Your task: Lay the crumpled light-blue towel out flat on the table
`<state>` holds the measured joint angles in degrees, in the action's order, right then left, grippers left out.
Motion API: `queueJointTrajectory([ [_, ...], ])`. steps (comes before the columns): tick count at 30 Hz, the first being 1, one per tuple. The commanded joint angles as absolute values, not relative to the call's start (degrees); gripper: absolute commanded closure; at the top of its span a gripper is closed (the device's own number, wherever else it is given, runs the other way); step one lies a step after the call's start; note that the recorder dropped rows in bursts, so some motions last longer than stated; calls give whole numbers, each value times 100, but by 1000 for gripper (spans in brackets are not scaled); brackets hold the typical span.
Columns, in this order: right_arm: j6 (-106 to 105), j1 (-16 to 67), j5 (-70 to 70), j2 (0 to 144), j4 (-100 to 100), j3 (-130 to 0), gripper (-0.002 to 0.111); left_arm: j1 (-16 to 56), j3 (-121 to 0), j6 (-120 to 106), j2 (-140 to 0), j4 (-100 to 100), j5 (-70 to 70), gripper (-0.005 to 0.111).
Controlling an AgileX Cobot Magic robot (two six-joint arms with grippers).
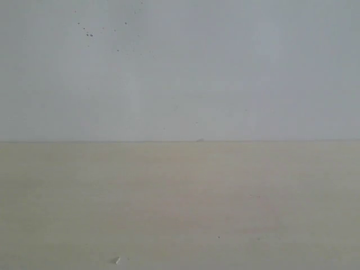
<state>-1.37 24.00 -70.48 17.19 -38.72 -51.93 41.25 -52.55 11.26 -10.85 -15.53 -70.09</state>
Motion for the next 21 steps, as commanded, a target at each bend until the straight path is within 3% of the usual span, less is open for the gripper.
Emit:
queueJointTrajectory([
  [1,-160,2528,-6996,2235,-4011,-4984,104,4122,-4773,1194,-1254,-2221,-6996,103],
  [10,461,2588,-6567,3800,-4900,-4264,104,4122,-3580,2200,-2209,-4311,-6758,103],
  [21,1805,2455,-5360,6697,-6070,-4405,104,3883,-3066,3902,-5036,-6061,-5382,103],
])
